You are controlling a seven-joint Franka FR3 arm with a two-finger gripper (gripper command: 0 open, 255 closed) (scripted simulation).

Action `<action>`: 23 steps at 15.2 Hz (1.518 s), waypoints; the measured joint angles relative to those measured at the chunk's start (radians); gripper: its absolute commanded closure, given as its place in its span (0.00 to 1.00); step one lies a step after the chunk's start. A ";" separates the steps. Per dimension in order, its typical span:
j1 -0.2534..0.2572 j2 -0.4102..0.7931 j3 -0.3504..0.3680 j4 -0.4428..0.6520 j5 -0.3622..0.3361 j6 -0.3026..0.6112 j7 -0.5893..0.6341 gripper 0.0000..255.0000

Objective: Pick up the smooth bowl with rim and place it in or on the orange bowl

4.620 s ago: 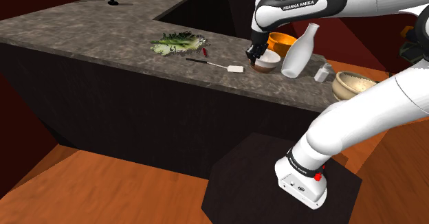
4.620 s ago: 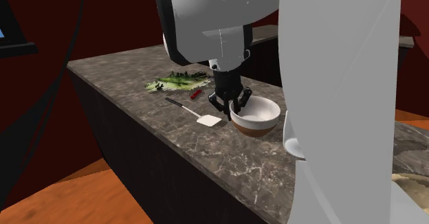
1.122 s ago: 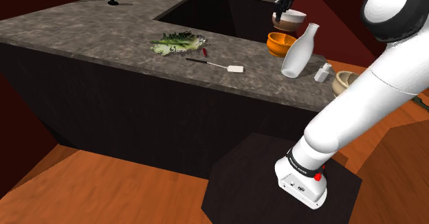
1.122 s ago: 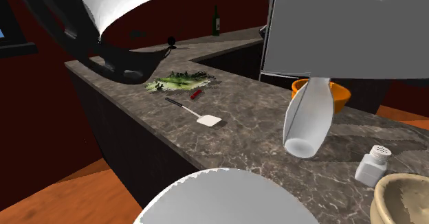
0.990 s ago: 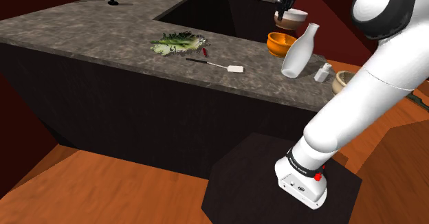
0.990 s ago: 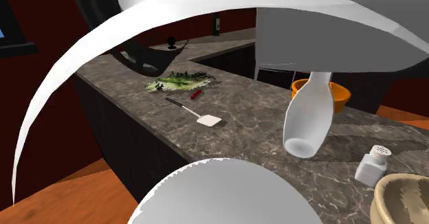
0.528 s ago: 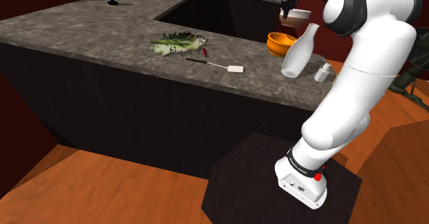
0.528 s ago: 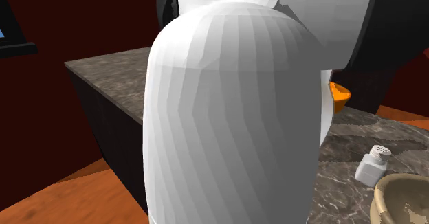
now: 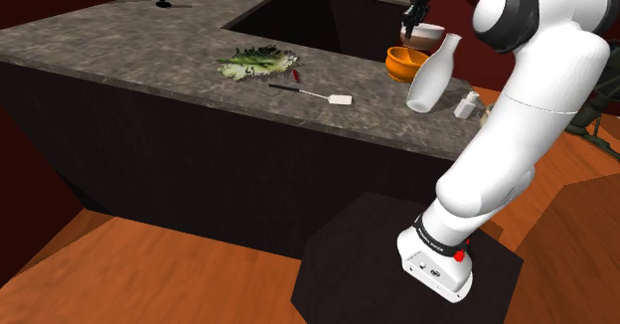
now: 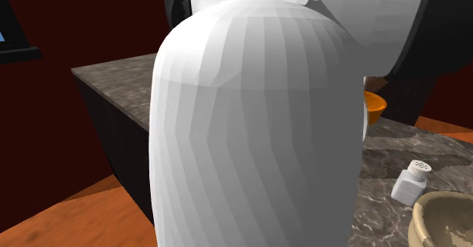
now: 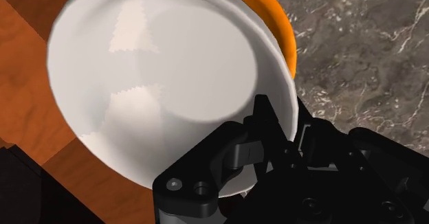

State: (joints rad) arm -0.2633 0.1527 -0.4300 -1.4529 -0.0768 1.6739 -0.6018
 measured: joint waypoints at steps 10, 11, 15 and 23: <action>0.006 -0.018 0.003 -0.125 -0.010 0.108 0.018 1.00; 0.006 -0.018 0.003 -0.126 -0.010 0.109 0.018 1.00; 0.006 -0.018 0.003 -0.127 -0.010 0.110 0.018 0.00; 0.009 -0.025 0.004 -0.101 -0.013 0.079 0.018 0.00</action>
State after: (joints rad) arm -0.2546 0.1277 -0.4265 -1.5543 -0.0896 1.7528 -0.5835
